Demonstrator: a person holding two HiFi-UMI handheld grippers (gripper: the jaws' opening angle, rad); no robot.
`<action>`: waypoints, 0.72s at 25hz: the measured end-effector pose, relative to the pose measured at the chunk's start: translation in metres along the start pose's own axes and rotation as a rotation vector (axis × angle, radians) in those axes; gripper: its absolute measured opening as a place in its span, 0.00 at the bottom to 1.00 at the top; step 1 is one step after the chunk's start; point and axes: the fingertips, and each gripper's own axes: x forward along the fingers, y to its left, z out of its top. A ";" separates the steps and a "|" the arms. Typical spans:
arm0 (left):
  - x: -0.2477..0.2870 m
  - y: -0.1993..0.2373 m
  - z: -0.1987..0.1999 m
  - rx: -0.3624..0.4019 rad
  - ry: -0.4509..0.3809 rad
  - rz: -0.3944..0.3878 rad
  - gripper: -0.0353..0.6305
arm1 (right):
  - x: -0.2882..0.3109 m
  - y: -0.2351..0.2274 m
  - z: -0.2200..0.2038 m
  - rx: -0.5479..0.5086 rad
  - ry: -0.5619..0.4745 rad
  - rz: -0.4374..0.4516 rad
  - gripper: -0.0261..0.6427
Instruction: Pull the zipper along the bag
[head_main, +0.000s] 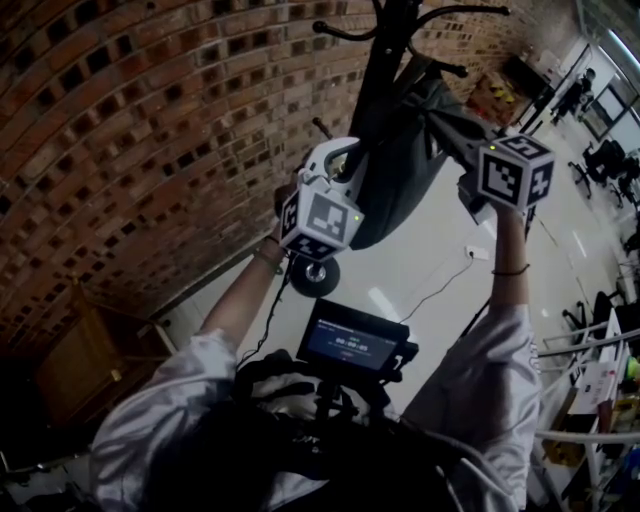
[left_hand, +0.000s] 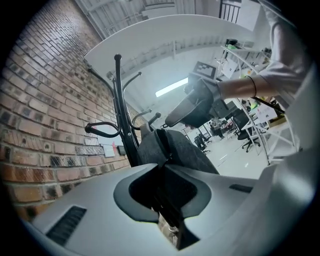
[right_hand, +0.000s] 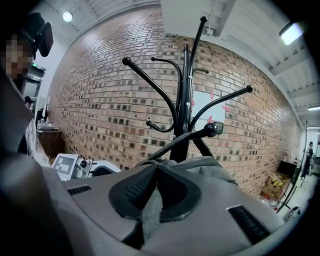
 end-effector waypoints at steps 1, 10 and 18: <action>0.000 -0.001 -0.001 0.001 -0.001 -0.002 0.09 | 0.001 0.000 -0.001 -0.019 0.008 -0.009 0.05; -0.001 0.003 0.003 -0.020 0.004 0.019 0.09 | 0.010 -0.002 -0.001 -0.119 0.055 -0.060 0.05; -0.001 0.003 0.003 -0.029 0.007 0.020 0.09 | 0.020 -0.004 -0.006 -0.238 0.100 -0.117 0.07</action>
